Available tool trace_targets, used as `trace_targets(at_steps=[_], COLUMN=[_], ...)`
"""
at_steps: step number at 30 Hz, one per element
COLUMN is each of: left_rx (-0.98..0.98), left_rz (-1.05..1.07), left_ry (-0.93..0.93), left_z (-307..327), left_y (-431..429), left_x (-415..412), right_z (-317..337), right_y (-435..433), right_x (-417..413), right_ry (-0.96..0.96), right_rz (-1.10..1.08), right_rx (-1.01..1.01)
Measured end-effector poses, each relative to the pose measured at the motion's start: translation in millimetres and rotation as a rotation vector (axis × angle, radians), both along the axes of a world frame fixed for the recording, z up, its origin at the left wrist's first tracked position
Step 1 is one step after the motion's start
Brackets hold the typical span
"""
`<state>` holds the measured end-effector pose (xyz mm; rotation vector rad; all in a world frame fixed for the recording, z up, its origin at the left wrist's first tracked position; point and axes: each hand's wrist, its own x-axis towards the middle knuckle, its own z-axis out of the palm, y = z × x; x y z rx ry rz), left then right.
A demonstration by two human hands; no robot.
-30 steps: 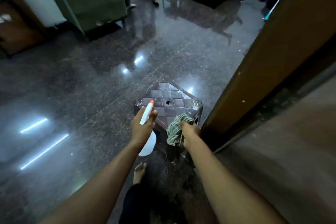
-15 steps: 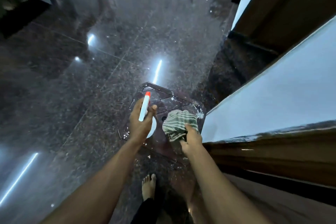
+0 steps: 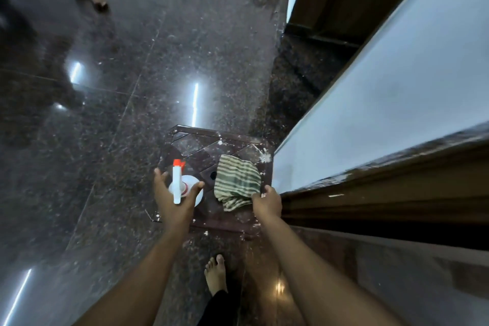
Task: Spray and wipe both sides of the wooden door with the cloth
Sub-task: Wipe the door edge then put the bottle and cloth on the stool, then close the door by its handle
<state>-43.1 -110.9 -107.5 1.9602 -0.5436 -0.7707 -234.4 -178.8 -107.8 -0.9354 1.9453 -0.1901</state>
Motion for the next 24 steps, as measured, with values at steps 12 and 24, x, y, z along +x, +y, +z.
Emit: trace_targets(at_steps=[12, 24], left_rx=[0.390, 0.007], left_rz=[-0.643, -1.337], left_ry=[-0.060, -0.354], left_z=[62, 231], left_y=[86, 60], left_x=[-153, -533], right_z=[127, 247], right_y=[89, 232], right_x=[-165, -487], right_ry=[-0.086, 0.093], right_rz=[0.308, -0.217], right_rx=[-0.208, -0.403])
